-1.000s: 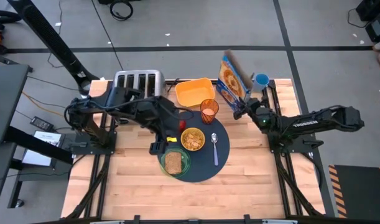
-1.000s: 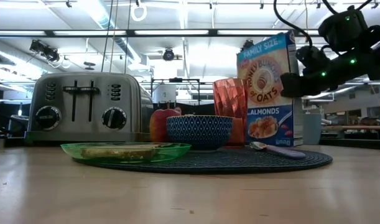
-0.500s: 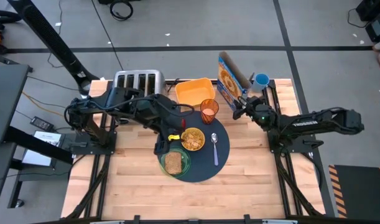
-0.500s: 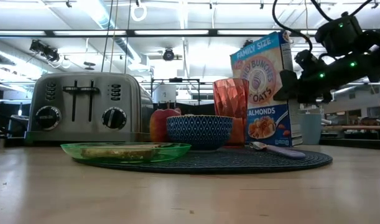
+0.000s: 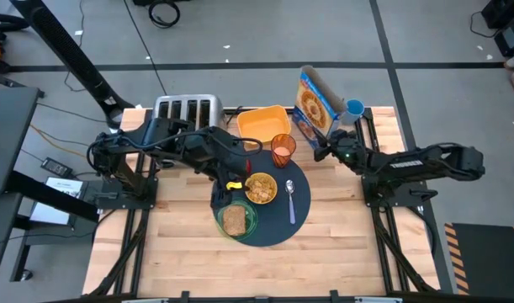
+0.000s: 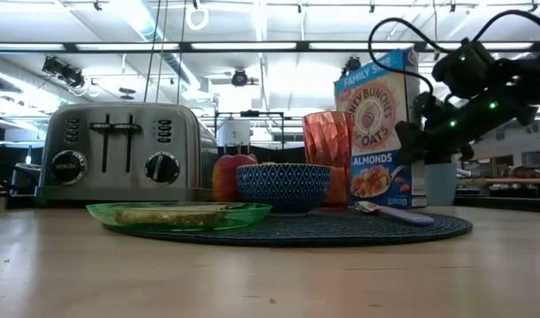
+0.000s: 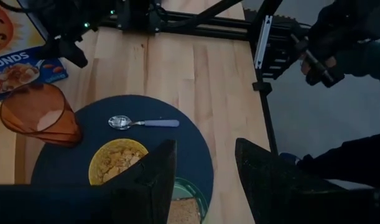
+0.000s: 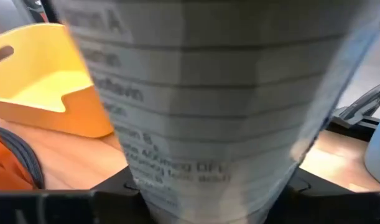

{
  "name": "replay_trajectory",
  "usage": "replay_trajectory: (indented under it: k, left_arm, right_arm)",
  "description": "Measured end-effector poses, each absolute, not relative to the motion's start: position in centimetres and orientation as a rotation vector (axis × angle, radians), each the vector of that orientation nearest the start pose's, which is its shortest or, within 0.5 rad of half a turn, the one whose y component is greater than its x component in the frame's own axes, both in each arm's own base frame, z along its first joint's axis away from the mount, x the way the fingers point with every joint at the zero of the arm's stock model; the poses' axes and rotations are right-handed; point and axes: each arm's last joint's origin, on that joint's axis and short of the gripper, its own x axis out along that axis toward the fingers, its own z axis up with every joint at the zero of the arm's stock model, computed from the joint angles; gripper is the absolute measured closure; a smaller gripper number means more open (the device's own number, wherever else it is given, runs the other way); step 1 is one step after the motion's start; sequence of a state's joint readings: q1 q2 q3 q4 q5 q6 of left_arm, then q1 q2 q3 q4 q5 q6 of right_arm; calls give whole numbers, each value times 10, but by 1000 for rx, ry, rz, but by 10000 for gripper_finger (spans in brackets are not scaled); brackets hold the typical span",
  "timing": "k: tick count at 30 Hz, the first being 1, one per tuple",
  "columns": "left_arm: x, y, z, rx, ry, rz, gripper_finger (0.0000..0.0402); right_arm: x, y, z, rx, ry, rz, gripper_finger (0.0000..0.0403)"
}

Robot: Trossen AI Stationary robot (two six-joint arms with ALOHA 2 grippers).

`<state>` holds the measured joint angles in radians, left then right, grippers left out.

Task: Arrange a breakfast setting
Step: Adjust the blue cereal box

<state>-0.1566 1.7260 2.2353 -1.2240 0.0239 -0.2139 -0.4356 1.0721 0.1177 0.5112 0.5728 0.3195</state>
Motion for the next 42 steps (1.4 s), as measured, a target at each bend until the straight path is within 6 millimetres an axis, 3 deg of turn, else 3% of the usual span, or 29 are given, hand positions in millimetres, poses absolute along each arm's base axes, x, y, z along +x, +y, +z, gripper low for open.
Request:
replay_trajectory:
  k: [6, 11, 30, 42]
  left_arm:
    - [315, -52, 473, -170, 726, -89, 230]
    - [315, -56, 474, -168, 705, -90, 230]
    - [316, -61, 476, -221, 688, -83, 230]
    - [316, -62, 476, -192, 689, -97, 230]
  right_arm:
    - [148, -86, 121, 257, 364, -1034, 237]
    - [148, -86, 119, 258, 386, -1002, 235]
    - [145, -82, 142, 312, 214, -951, 80]
    - [137, -80, 177, 278, 54, -961, 66]
